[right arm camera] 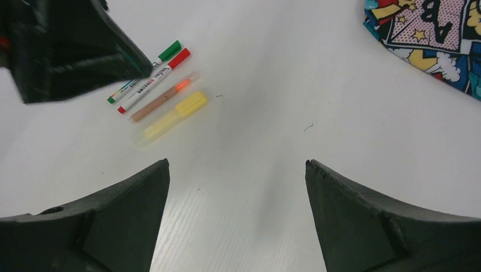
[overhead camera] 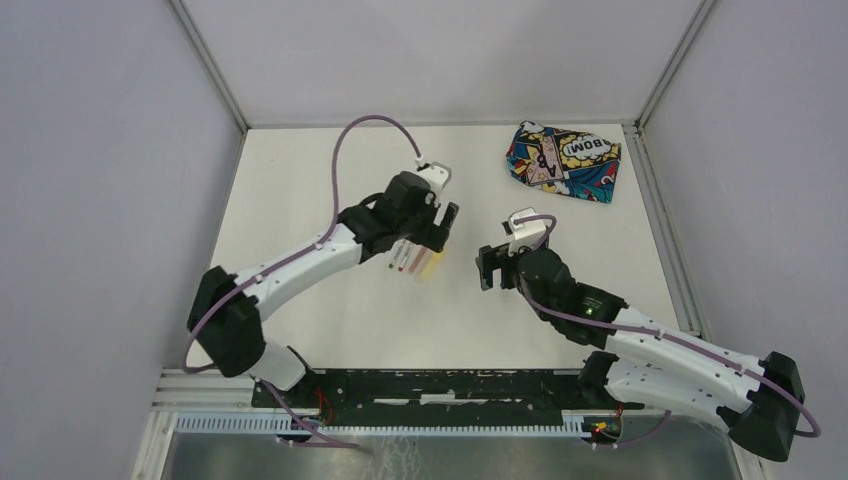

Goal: Insert the pens into the pen caps

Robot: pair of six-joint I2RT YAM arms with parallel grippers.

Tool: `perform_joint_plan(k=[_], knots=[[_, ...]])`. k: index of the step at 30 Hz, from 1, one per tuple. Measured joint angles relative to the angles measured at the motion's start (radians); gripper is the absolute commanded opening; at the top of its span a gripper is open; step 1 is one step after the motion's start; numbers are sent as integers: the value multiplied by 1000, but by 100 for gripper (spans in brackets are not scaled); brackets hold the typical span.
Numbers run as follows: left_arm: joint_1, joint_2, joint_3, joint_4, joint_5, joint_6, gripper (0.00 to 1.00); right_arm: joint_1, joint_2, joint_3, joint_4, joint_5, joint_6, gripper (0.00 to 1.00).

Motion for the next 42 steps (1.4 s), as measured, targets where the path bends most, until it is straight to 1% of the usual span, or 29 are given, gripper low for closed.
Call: perform_joint_plan(k=[2, 6, 11, 14, 17, 20, 24, 28, 32, 36, 42], knots=[[16, -88, -27, 39, -11, -3, 100, -5, 2, 1, 8, -2, -22, 98], [80, -197, -60, 103, -16, -22, 100, -49, 13, 16, 15, -47, -76, 98], [189, -322, -127, 143, 0, -41, 100, -201, 3, 32, 31, -197, -139, 98], [211, -412, -158, 137, -22, -41, 100, -286, -18, 39, 27, -275, -183, 98], [211, -514, -172, 130, -85, -41, 100, -341, -53, 52, 17, -308, -225, 98], [211, -646, -201, 124, -180, -46, 100, -378, -114, 59, 14, -288, -251, 98], [211, -806, -256, 118, -310, -54, 100, -392, -242, 37, 46, -196, -264, 98], [212, -867, -286, 111, -383, -56, 100, -393, -387, -20, 115, -146, -292, 98], [212, -909, -348, 93, -407, -64, 100, -393, -480, -70, 174, -120, -322, 98], [212, -961, -401, 80, -414, -79, 100, -393, -500, -89, 180, -101, -336, 98], [212, -1016, -420, 81, -458, -109, 100, -393, -483, -89, 163, -79, -338, 98]])
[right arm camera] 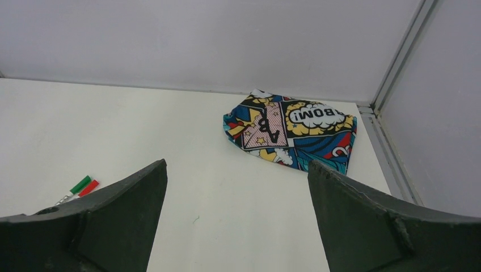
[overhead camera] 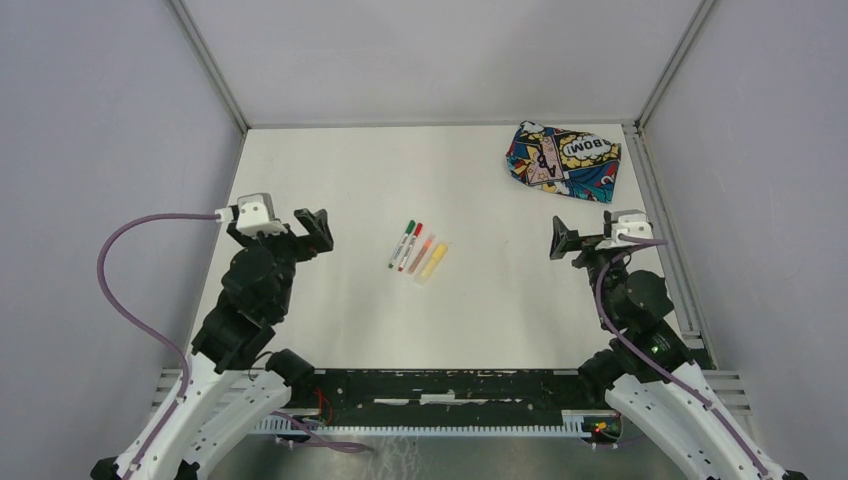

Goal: Insert the pens into the pen caps

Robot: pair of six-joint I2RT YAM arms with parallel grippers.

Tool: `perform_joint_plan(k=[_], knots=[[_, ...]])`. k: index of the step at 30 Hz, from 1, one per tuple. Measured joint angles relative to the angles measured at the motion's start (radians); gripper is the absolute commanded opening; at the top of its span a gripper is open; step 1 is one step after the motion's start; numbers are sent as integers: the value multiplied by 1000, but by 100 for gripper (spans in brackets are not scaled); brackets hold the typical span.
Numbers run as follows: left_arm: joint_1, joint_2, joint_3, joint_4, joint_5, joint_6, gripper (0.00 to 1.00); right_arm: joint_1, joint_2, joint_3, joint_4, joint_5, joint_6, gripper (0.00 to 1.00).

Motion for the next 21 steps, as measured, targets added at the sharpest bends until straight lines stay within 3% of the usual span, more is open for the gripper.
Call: perform_joint_plan(k=[8, 21], knots=[[0, -89, -81, 7, -89, -17, 100, 0, -1, -2, -43, 41, 3, 98], [0, -121, -87, -25, -143, -38, 100, 0, -48, -12, -62, 74, 3, 98]])
